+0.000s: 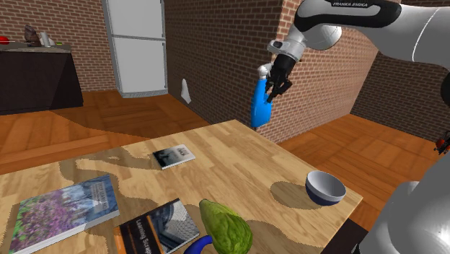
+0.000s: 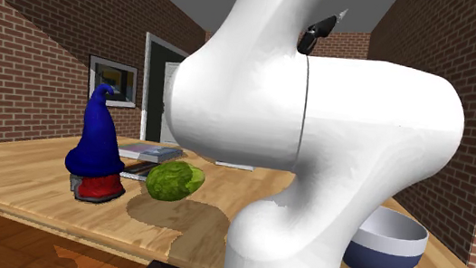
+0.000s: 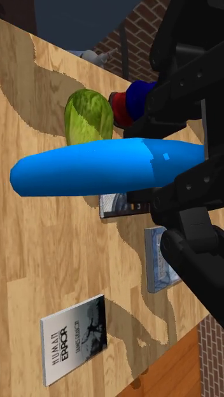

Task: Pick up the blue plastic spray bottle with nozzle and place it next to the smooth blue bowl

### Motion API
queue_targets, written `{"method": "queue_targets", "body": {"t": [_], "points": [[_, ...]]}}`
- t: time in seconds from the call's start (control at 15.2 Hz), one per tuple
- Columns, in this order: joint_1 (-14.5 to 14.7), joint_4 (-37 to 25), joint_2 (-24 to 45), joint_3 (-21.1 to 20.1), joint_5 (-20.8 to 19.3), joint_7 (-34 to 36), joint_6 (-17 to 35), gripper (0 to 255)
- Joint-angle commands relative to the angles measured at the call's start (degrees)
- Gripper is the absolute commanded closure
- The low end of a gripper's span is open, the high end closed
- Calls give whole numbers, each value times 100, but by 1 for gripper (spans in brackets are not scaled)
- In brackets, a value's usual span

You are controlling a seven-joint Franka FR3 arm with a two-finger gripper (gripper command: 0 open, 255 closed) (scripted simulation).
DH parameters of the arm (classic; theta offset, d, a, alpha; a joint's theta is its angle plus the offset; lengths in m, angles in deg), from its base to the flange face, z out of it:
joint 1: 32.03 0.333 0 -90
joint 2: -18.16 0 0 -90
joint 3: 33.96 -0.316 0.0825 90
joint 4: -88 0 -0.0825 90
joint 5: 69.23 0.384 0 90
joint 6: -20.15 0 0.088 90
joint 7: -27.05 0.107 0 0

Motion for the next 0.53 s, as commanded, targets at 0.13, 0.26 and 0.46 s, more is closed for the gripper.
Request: {"method": "queue_targets", "body": {"t": [0.13, 0.26, 0.46], "points": [[-231, 151, -215, 287, -132, -444, -267, 255], [-346, 206, -302, 439, -208, -671, -401, 255], [-519, 234, -388, 679, -325, -1025, -612, 255]]}}
